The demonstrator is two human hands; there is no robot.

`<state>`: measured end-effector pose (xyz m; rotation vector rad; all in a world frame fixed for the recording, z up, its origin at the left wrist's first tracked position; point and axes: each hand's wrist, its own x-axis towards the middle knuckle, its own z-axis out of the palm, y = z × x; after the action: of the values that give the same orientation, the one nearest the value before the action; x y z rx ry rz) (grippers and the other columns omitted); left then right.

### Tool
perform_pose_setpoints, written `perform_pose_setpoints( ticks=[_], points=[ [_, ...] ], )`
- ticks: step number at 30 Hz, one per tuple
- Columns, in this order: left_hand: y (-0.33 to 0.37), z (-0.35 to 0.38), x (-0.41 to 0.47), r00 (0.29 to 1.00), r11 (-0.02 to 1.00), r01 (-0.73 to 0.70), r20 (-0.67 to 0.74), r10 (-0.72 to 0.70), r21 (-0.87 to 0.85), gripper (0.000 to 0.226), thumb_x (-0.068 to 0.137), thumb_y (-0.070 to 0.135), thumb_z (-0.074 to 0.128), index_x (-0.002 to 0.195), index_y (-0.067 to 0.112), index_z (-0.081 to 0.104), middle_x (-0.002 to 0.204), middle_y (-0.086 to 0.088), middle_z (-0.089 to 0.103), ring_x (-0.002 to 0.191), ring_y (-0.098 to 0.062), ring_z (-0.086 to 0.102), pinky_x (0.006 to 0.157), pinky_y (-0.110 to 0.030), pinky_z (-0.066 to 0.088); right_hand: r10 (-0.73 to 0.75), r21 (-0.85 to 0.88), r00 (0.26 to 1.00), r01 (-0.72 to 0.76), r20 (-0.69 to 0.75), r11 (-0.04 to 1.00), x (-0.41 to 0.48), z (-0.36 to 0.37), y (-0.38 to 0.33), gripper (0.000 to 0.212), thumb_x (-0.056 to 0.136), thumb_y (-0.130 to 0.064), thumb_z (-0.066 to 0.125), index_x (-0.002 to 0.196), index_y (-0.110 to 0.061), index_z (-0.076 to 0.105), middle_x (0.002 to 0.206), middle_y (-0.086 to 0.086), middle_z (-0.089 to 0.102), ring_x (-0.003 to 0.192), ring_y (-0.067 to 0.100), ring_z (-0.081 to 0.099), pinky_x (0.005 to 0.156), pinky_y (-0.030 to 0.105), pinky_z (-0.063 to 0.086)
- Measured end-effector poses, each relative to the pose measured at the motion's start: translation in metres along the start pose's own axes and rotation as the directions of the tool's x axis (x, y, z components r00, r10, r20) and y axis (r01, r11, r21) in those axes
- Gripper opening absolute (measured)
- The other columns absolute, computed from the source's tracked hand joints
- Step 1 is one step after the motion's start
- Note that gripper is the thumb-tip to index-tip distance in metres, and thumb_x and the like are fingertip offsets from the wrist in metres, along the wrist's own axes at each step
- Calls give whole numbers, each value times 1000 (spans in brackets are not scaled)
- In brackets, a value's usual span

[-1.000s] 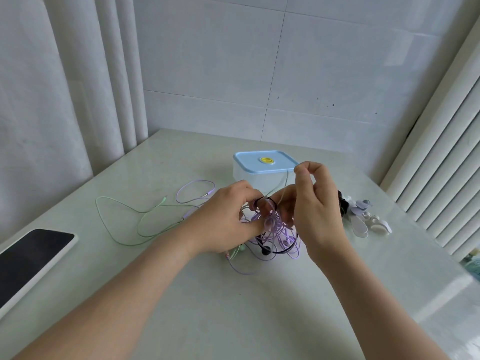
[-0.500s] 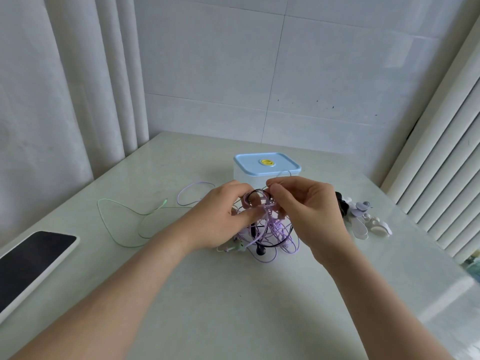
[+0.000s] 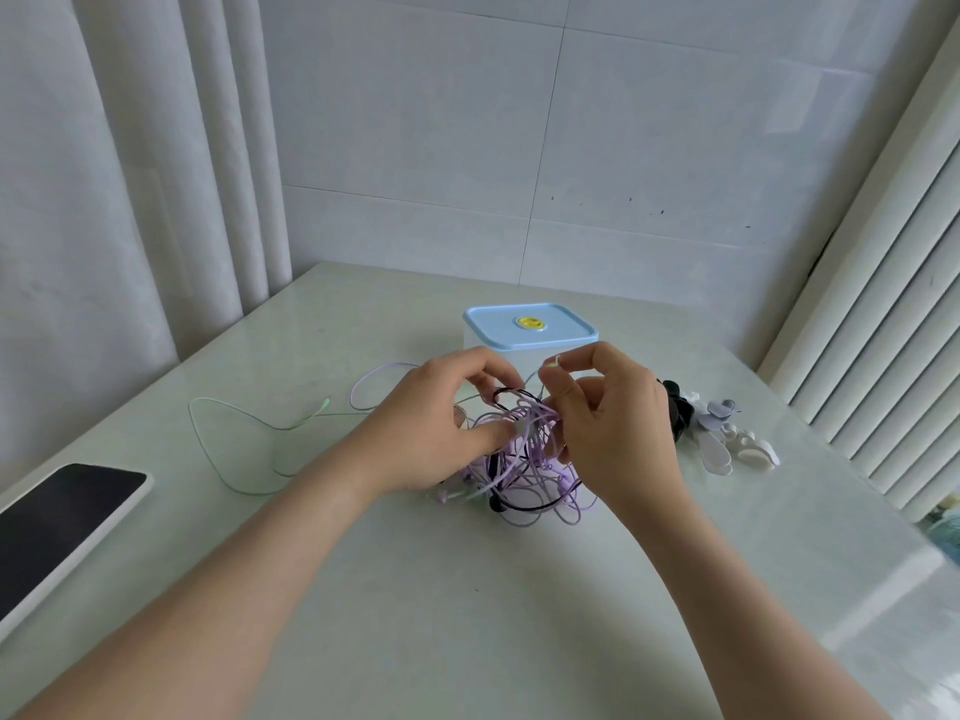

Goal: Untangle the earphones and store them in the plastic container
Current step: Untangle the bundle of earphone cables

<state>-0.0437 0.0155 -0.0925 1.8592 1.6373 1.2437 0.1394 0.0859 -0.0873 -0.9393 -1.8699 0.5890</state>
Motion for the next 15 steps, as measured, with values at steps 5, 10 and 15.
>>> perform_pose_setpoints(
  ticks=[5, 10, 15],
  points=[
    [8, 2, -2, 1000, 999, -3, 12, 4, -42, 41, 77, 20, 94, 109, 33, 72, 111, 5, 65, 47, -4, 37, 53, -11, 33, 68, 59, 998, -68, 7, 996, 0, 0, -1, 12, 103, -23, 66, 93, -19, 61, 52, 1, 69, 40, 19, 63, 53, 26, 46],
    [9, 7, -1, 1000, 997, -23, -23, 21, -72, 31, 81, 16, 91, 104, 29, 75, 106, 2, 63, 48, -3, 38, 57, -11, 34, 137, 152, 990, -142, 44, 978, 0, 5, 1, 12, 104, -22, 66, 94, -16, 64, 57, 5, 72, 42, 25, 65, 50, 31, 53],
    [8, 9, 1, 999, 992, -42, -11, 41, -117, 29, 83, 22, 89, 109, 29, 76, 111, -4, 62, 48, -6, 29, 54, -13, 31, 191, 271, 975, -216, 116, 938, 0, 7, 6, 10, 102, -22, 69, 94, -16, 72, 68, 11, 75, 55, 35, 68, 60, 47, 59]
  ],
)
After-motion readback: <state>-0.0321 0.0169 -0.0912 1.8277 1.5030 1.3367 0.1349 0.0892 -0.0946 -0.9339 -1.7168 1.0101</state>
